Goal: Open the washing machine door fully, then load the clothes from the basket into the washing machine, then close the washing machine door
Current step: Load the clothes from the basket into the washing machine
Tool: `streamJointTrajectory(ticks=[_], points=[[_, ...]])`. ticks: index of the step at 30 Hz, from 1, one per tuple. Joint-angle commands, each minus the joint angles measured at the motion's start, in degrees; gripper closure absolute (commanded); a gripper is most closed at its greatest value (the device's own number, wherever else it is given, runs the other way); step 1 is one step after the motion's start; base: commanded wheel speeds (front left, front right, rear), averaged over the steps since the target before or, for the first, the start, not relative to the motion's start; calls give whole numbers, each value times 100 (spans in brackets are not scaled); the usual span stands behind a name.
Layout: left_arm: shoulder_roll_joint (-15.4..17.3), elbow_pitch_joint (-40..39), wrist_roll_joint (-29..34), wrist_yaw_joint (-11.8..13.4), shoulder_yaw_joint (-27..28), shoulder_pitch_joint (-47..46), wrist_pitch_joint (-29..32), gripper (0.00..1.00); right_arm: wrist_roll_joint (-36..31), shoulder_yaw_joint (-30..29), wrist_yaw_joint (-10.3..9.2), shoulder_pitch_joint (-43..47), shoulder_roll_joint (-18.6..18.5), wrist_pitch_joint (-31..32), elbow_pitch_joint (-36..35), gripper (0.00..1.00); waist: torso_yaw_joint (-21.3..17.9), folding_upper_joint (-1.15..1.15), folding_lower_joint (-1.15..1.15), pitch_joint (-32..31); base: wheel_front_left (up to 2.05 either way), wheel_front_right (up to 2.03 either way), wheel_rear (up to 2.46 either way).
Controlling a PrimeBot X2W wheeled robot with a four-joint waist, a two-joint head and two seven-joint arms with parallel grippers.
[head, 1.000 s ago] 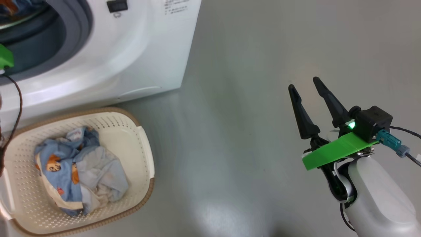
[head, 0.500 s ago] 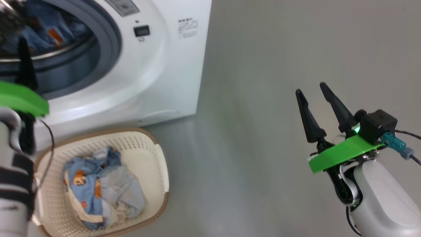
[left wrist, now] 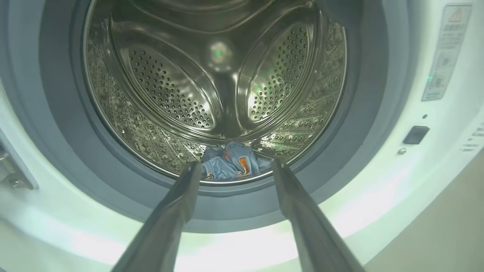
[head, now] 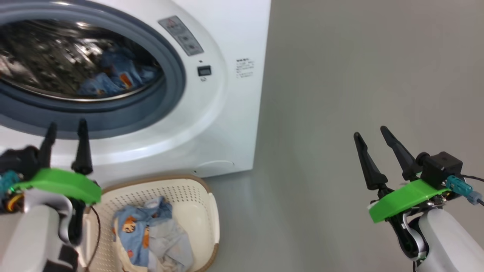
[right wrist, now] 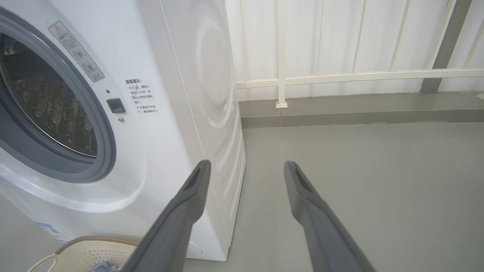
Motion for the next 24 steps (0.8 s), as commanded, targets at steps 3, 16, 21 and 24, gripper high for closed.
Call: streamJointTrajectory(ticks=[3, 16, 21, 24], points=[[156, -370, 116, -28, 169, 282, -34, 0, 125, 48, 25, 141, -116, -45, -97, 0, 395, 0, 1, -490, 0, 0, 0], [-93, -1377, 342, 181, 459, 1639, -35, 0, 76, 15, 25, 508, -254, -45, -58, 0, 651, 0, 1, -980, 0, 0, 0], [-170, -1623, 323, 248, 567, 1953, -35, 0, 61, -79, 25, 610, -270, -45, -135, 0, 699, 0, 1, -1003, 0, 0, 0], [-204, -1782, 349, 289, 593, 2122, -35, 0, 57, -117, 25, 648, -273, -45, -174, 0, 713, 0, 1, -1009, 0, 0, 0]])
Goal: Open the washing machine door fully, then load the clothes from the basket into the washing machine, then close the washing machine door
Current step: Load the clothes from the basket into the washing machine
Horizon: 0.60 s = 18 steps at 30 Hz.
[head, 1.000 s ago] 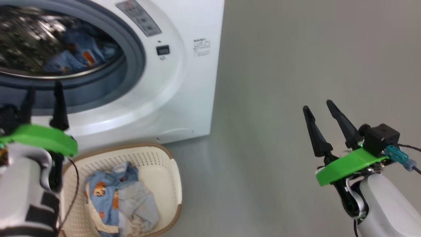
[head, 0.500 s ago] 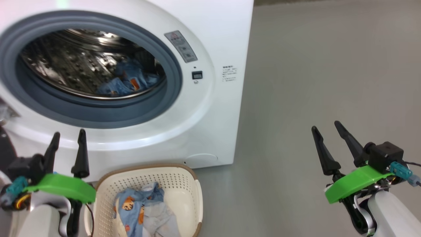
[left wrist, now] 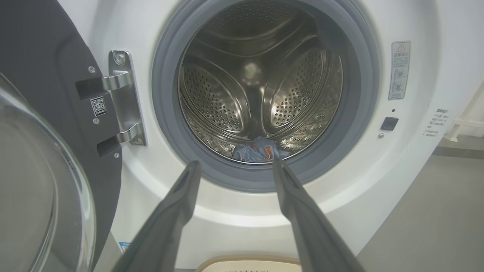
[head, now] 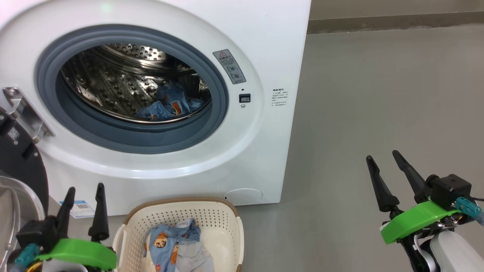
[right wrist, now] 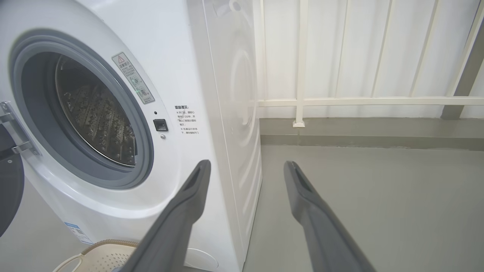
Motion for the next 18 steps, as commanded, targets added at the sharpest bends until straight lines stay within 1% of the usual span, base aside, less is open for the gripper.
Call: streamJointTrajectory(ticks=[1, 18], points=[[106, -258, 42, 68, 230, 20, -36, 0, 58, 53, 25, 52, -100, -45, -166, 0, 11, 0, 0, -3, 0, 0, 0], [24, -459, -3, 148, 153, 264, -34, 0, 144, 80, 25, 67, -102, -45, -197, 0, -15, 0, 0, -65, 0, 0, 0]])
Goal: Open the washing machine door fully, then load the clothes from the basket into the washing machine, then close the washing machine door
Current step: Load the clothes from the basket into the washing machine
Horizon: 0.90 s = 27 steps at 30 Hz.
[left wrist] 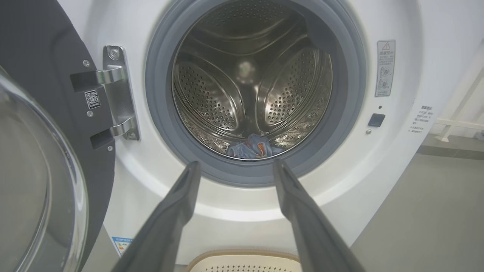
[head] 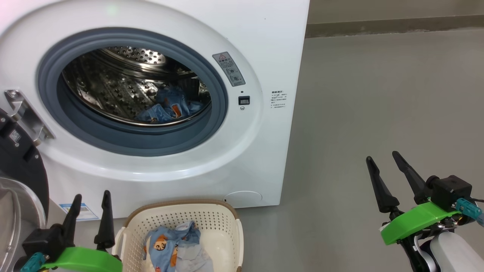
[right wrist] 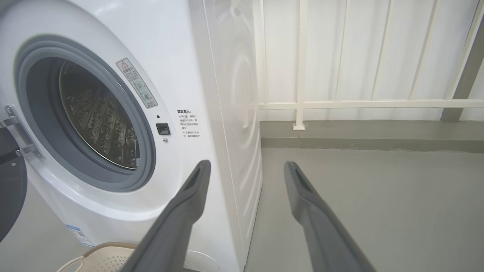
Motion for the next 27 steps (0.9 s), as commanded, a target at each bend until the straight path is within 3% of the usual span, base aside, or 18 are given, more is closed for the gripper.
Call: streamJointTrajectory(ticks=[1, 27], points=[[113, -168, -7, 53, 171, -64, -34, 0, 137, 99, 25, 2, -106, -45, -122, 0, -1, 0, 0, -3, 0, 0, 0], [76, -214, -12, 39, 151, -156, -35, 0, 165, 170, 25, -105, -125, -45, -122, 0, -74, 0, 0, 219, 0, 0, 0]])
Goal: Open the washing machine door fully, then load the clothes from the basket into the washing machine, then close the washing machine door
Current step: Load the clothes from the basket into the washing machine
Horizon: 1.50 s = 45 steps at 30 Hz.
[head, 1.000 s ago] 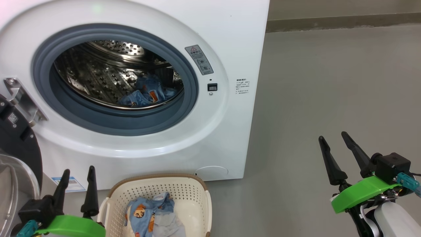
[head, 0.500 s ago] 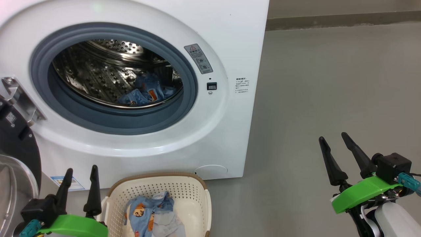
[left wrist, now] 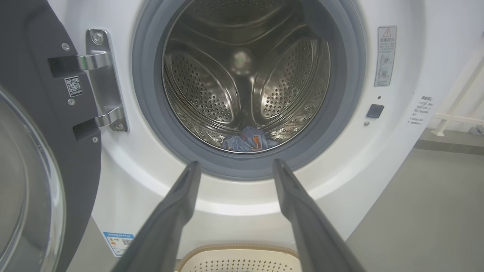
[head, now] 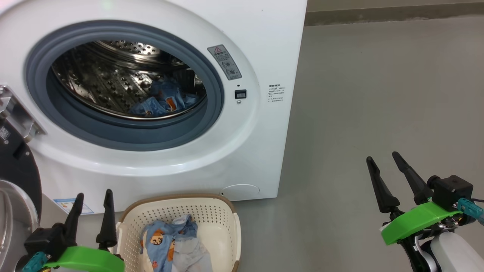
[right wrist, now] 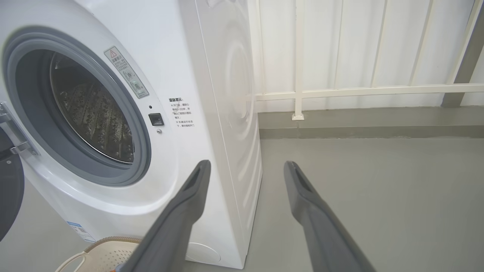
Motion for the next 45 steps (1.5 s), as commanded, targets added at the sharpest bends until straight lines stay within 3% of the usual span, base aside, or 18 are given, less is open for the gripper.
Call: streamJointTrajectory(ticks=[1, 10, 19, 45], points=[[116, -158, -1, -5, 171, -161, -35, 0, -19, 110, 25, -105, -81, -45, -129, 0, -17, 0, 0, 37, 0, 0, 0], [152, 1, -41, -31, 87, -315, 114, 0, -45, 114, 25, -257, -71, -45, -168, 0, -90, 0, 0, 325, 0, 0, 0], [189, 451, -104, -140, -57, -800, 222, 0, -144, 55, 25, -528, 30, -45, -245, 0, -128, 0, 0, 1003, 0, 0, 0], [332, 3689, -163, -397, -906, -3374, 95, 0, -585, 49, 25, -1876, 205, -45, -617, 0, -317, 0, 0, 3566, 0, 0, 0]])
